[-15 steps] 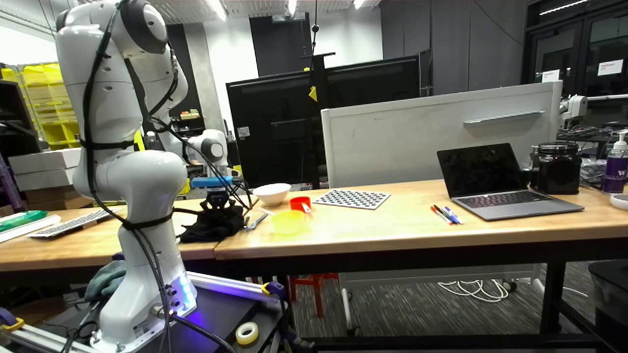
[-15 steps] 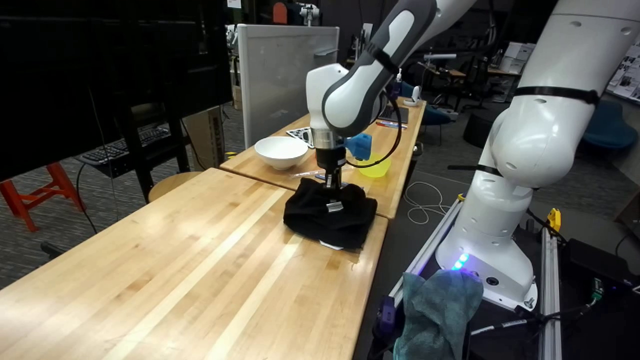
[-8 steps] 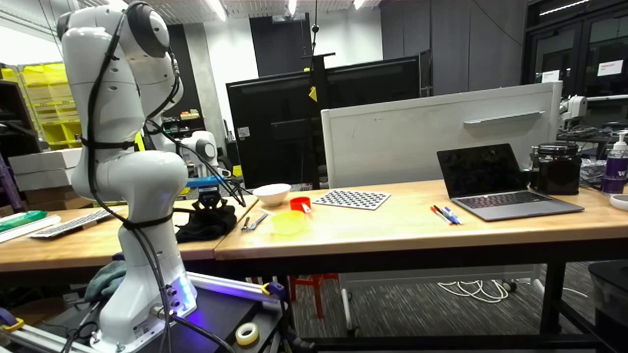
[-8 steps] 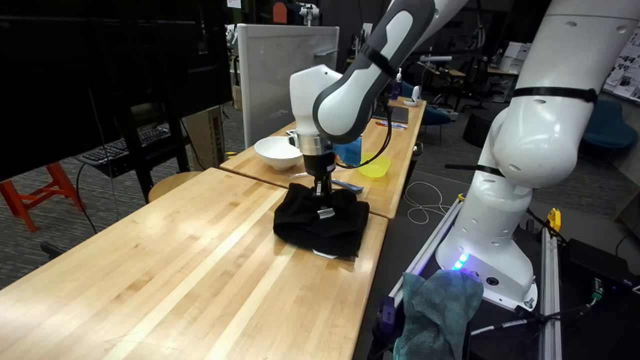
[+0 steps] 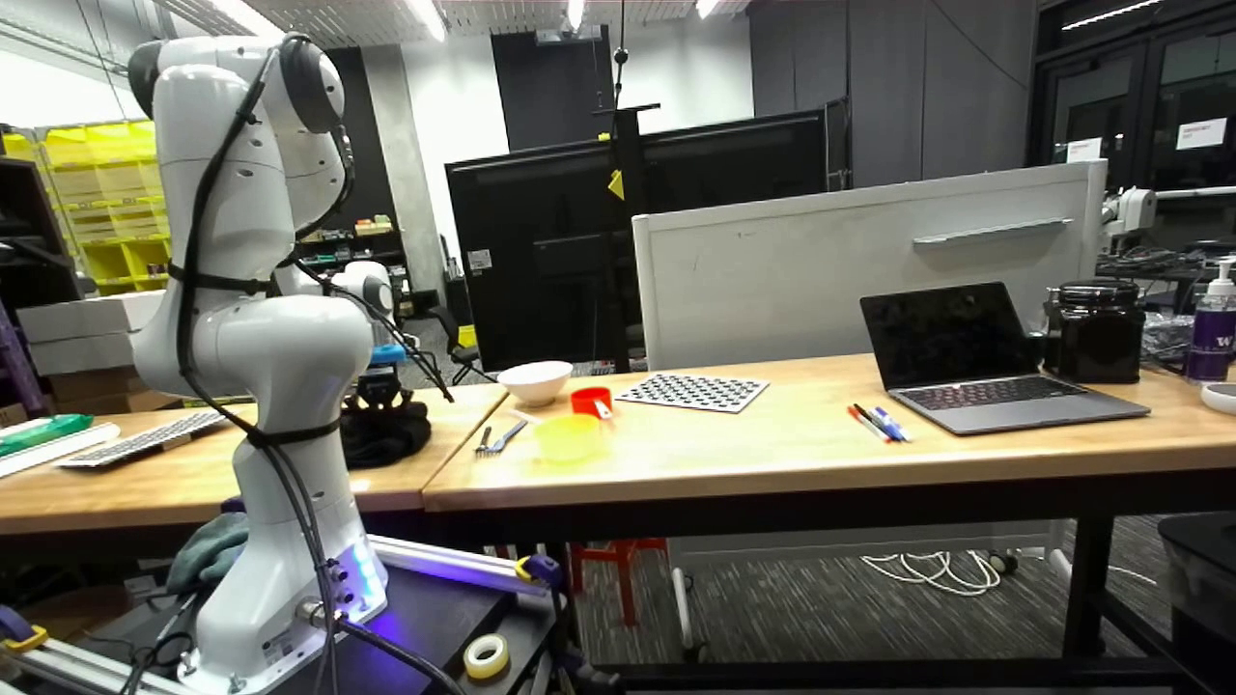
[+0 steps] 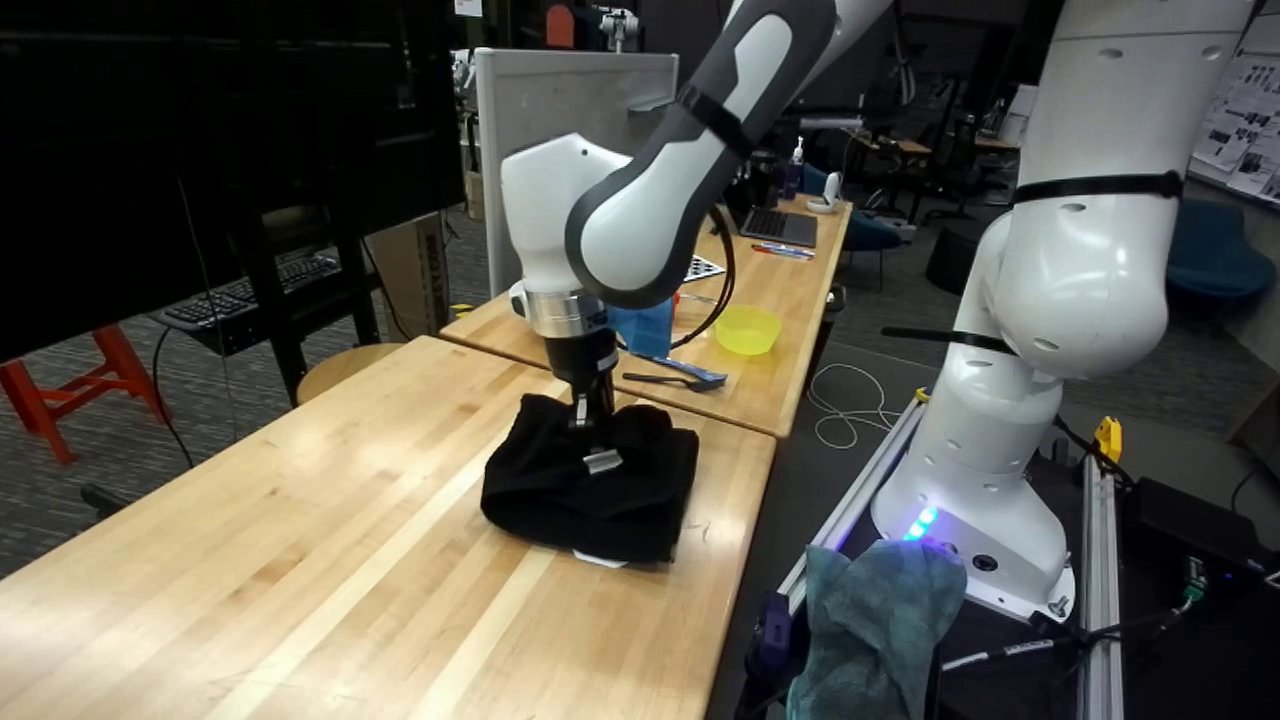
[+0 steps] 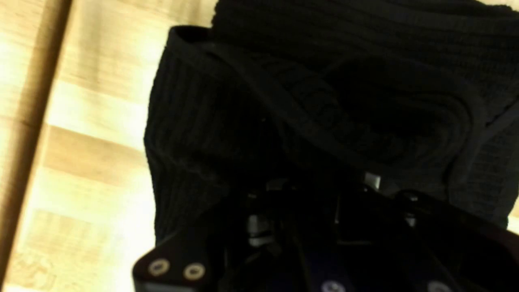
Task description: Use the black towel to clean the table
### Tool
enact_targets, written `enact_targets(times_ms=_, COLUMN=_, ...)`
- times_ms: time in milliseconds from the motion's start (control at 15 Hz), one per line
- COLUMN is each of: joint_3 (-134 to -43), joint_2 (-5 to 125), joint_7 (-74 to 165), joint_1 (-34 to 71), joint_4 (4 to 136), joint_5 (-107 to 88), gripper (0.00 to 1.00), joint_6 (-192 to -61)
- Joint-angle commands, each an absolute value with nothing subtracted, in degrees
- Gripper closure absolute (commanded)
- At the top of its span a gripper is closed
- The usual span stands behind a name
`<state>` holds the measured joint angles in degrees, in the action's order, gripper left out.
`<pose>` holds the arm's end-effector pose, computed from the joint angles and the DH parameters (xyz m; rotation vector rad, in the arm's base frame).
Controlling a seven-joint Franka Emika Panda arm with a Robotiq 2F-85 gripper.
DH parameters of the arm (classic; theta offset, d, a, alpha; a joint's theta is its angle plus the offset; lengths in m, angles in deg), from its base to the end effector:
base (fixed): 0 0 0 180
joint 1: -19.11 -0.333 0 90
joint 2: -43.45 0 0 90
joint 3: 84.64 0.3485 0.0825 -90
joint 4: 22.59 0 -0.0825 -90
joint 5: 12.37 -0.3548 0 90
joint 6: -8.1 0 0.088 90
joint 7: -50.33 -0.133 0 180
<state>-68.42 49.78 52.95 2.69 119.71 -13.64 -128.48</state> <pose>0.3645 0.2359 0.2638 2.9750 0.9191 -0.3291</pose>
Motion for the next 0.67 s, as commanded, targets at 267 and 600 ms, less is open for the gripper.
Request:
enact_targets(times_ms=267, joint_3=-65.87, joint_2=64.02, joint_7=47.49, joint_1=-2.13, joint_4=106.75, joint_5=-11.97, gripper=0.96, joint_6=-125.99)
enact_targets(times_ms=600, joint_3=-65.63, joint_2=70.27, joint_7=44.88, joint_1=-5.89, joint_4=97.02, joint_5=-9.6, gripper=0.96, joint_6=-120.85)
